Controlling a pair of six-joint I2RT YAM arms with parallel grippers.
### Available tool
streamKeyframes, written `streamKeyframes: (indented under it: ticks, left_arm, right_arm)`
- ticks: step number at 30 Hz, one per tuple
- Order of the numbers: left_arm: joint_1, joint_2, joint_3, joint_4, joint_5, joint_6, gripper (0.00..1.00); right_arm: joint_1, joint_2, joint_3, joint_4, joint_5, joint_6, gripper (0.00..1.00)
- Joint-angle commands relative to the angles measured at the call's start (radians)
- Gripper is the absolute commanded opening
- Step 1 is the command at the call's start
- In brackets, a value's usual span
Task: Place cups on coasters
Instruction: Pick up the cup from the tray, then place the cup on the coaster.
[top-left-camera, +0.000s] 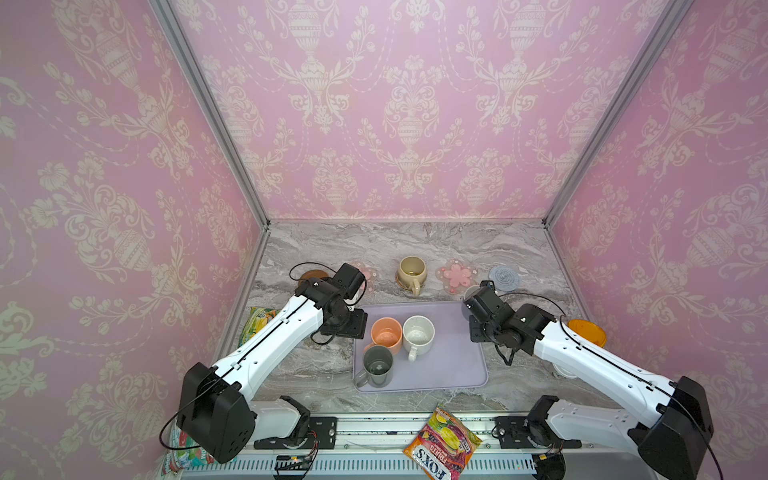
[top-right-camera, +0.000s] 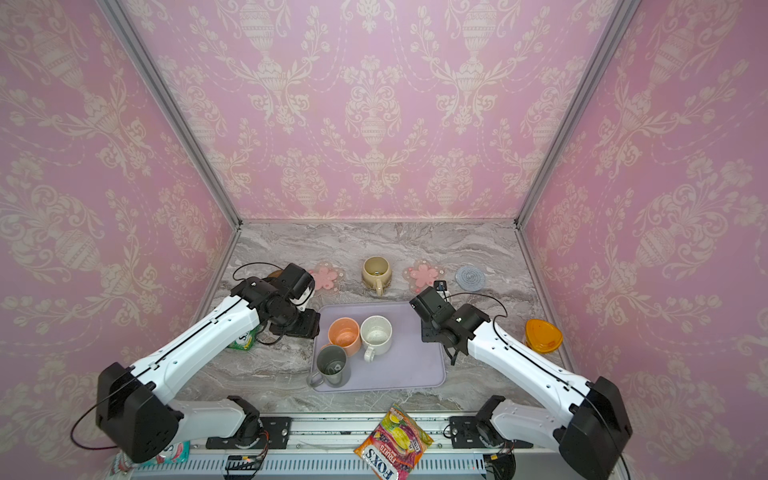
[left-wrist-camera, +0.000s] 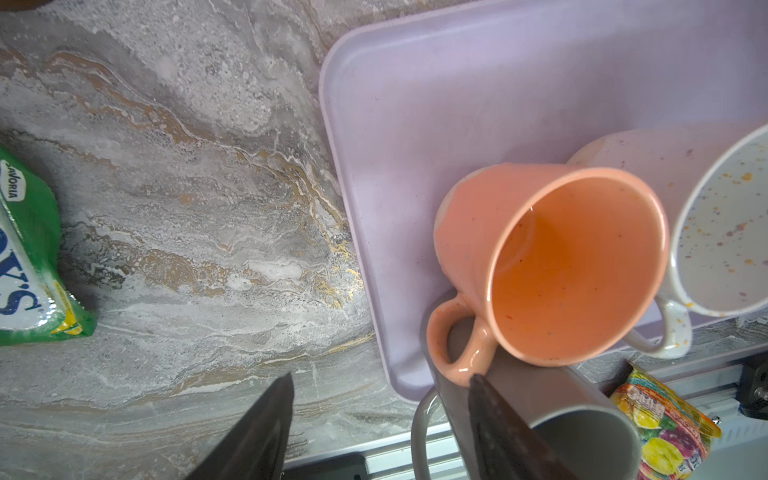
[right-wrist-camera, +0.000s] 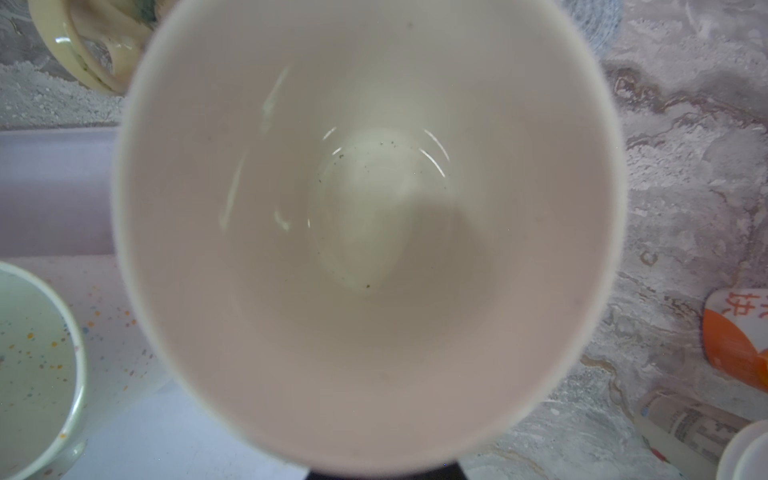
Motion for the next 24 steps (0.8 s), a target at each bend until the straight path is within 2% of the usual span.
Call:
streamKeyframes:
  ticks: [1, 14, 24]
  left_arm:
    - [0.02, 0.022, 0.043, 0.005, -0.031, 0.031, 0.69]
    - [0.088, 0.115, 0.129, 0.049, -0.016, 0.056, 0.69]
    - [0.147, 0.184, 0.162, 0.088, 0.016, 0.066, 0.68]
  right_arm:
    - [-0.055, 0.013, 0.048, 0.048, 0.002, -0.085, 0.0]
    - [-0.334, 0.144, 0.127, 0.158, -0.11, -0.23, 0.0]
    - [-0.488, 0.298, 0.201, 0.265, -0.186, -0.322, 0.0]
